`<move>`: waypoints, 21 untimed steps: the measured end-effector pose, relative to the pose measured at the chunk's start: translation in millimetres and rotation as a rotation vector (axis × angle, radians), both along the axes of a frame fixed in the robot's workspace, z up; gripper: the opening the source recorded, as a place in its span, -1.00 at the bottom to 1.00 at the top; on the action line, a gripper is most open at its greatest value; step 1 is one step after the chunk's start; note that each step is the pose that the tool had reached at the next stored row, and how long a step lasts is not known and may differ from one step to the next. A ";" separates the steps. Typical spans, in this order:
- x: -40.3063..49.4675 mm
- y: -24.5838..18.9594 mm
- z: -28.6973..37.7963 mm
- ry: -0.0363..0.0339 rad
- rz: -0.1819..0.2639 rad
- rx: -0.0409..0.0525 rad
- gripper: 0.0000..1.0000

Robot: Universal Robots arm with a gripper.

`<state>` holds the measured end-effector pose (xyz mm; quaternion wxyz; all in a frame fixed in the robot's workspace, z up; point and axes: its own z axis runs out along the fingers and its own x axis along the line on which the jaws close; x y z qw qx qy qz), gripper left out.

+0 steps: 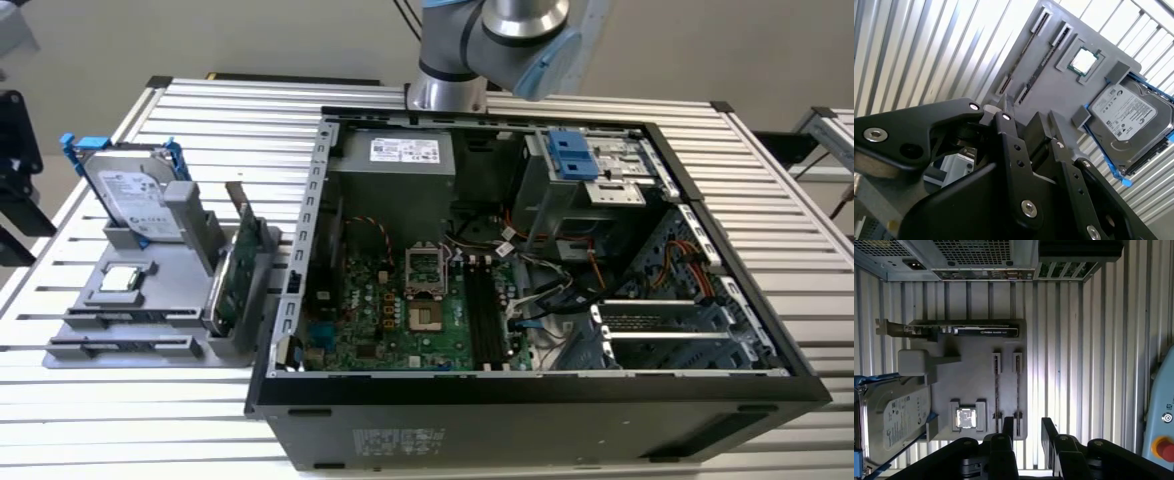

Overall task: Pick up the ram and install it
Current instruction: 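Pick up the ram and move it above insertion slot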

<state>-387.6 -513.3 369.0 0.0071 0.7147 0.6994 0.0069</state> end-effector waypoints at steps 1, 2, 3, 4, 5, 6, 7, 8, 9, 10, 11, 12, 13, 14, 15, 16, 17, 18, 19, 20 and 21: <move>0.0 0.0 -0.2 0.0001 0.000 -0.0001 1.00; 0.0 0.0 -0.6 0.0001 0.000 0.0000 1.00; 0.0 0.0 -0.9 0.0000 0.000 0.0000 1.00; 0.0 0.0 -1.3 0.0000 0.000 0.0000 1.00; 0.0 0.0 -1.8 0.0000 0.000 0.0000 1.00; 0.0 0.0 -2.2 0.0000 0.000 0.0000 1.00; 0.0 0.0 -2.7 0.0000 0.000 0.0001 1.00; 0.0 0.0 -3.1 -0.0001 0.000 0.0001 1.00; 0.0 0.0 -3.6 0.0000 0.000 0.0000 1.00; 0.0 0.0 -4.0 0.0000 0.000 0.0000 1.00; 0.0 0.0 -4.4 0.0000 0.000 0.0000 1.00; 0.0 0.0 -4.8 0.0000 0.000 0.0000 1.00; 0.0 0.0 -5.3 0.0000 0.000 0.0000 1.00; 0.0 0.0 -5.8 0.0000 0.000 0.0000 1.00; 0.0 0.0 -6.3 0.0000 0.000 0.0000 1.00; 0.0 0.0 -6.8 0.0000 0.000 0.0000 1.00; 0.0 0.0 -7.2 0.0000 0.000 0.0000 1.00; 0.0 0.0 -7.7 0.0001 0.000 0.0000 1.00; 0.0 0.0 -8.2 0.0000 0.000 0.0000 1.00; 0.0 0.0 -8.8 0.0000 0.000 0.0000 1.00; 0.0 0.0 -9.3 0.0000 0.000 0.0000 1.00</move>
